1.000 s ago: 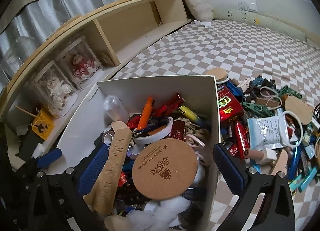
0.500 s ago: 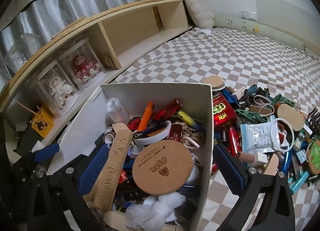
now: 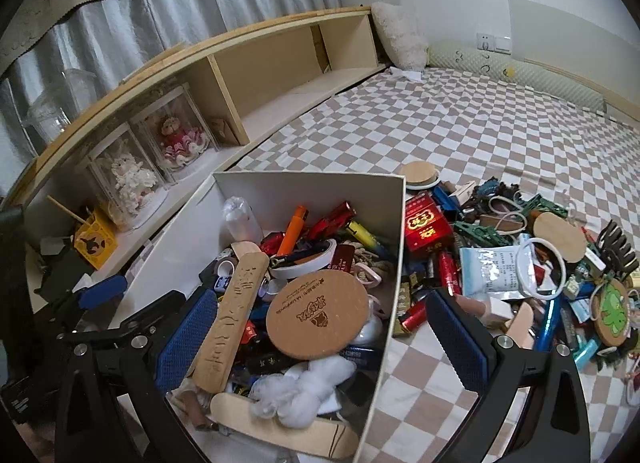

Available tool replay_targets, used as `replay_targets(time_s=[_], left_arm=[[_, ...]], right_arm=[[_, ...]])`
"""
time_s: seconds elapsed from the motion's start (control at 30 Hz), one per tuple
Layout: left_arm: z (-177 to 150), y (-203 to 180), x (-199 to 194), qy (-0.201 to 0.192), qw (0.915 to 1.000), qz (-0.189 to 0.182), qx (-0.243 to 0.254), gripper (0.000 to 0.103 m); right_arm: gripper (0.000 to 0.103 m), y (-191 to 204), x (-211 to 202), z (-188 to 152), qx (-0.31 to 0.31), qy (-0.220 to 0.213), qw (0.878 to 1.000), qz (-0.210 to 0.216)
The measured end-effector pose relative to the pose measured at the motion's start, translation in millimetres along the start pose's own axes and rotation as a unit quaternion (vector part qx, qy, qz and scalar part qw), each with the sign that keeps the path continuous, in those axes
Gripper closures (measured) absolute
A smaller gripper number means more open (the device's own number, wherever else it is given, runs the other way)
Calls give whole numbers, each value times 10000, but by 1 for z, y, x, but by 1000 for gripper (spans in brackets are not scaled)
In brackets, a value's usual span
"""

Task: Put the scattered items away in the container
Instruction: 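Withdraw both tools from the box back toward the pile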

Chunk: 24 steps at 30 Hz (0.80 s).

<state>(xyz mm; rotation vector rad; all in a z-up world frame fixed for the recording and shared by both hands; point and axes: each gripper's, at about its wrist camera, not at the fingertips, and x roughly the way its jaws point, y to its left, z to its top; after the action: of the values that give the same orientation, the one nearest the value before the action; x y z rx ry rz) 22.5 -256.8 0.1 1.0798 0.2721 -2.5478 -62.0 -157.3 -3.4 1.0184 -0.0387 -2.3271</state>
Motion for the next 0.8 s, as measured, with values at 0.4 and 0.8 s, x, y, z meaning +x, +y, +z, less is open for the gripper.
replay_targets(time_s=[0.4, 0.8], left_arm=[[5, -19, -26, -251, 9996, -154, 2, 0], [-6, -67, -30, -238, 9982, -510, 221, 0]], right_arm=[[0, -22, -43, -4, -53, -274, 9989, -379], [0, -66, -81, -21, 155, -430, 9961, -760]])
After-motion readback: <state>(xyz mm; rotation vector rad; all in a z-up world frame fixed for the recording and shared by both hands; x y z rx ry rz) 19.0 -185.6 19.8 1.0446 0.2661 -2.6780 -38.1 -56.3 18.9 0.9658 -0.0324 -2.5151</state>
